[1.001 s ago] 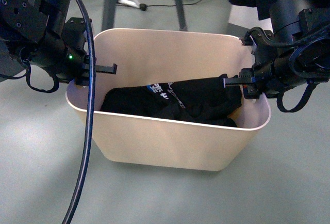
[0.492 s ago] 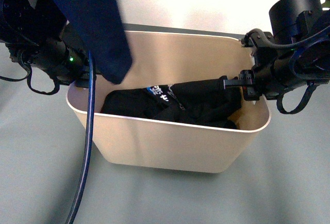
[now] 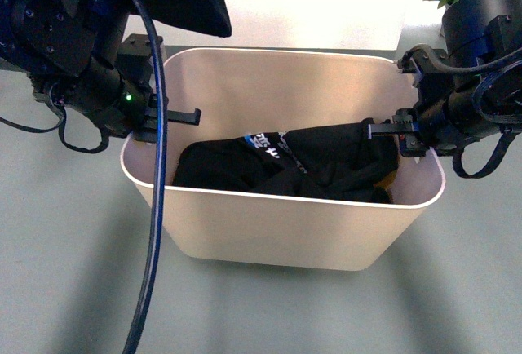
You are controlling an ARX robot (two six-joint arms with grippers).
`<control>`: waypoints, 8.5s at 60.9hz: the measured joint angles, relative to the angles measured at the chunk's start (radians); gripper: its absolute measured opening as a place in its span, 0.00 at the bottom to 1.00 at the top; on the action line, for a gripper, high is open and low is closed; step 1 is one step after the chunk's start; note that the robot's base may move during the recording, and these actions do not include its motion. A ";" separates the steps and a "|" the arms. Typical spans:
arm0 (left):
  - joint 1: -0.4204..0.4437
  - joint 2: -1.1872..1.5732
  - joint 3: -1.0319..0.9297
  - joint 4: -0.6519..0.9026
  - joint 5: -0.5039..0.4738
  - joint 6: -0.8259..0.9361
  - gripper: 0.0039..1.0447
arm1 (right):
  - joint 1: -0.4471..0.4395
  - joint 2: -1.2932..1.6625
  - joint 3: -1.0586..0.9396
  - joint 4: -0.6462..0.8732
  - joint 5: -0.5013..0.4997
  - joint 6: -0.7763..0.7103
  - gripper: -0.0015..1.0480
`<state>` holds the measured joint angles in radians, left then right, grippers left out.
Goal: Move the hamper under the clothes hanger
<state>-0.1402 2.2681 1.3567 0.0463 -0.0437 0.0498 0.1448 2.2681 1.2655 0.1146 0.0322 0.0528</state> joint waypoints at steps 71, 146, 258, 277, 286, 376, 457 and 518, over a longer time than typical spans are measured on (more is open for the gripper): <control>0.024 0.000 -0.012 0.030 0.001 0.063 0.04 | 0.031 0.000 -0.030 0.087 0.027 0.037 0.06; 0.023 0.113 0.039 -0.119 -0.079 0.041 0.04 | 0.061 0.206 0.121 -0.055 0.015 0.076 0.06; 0.005 -0.415 -0.243 0.197 0.111 0.018 0.90 | 0.117 -0.282 -0.187 0.307 0.162 0.060 0.93; 0.043 -0.583 -0.721 0.993 -0.061 -0.046 0.44 | 0.057 -0.397 -0.610 1.072 0.167 -0.041 0.51; 0.054 -0.687 -0.845 1.027 -0.041 -0.050 0.24 | 0.025 -0.545 -0.726 1.062 0.139 -0.047 0.33; 0.138 -1.574 -1.338 0.626 0.041 -0.052 0.03 | -0.143 -1.537 -1.252 0.589 -0.031 -0.053 0.02; 0.138 -2.261 -1.339 -0.044 0.041 -0.052 0.03 | -0.143 -2.263 -1.259 -0.110 -0.033 -0.052 0.02; 0.138 -2.263 -1.339 -0.045 0.040 -0.051 0.94 | -0.143 -2.264 -1.259 -0.113 -0.033 -0.052 0.95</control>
<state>-0.0017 0.0051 0.0181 0.0017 -0.0032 -0.0017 0.0021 0.0044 0.0063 0.0013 -0.0006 0.0006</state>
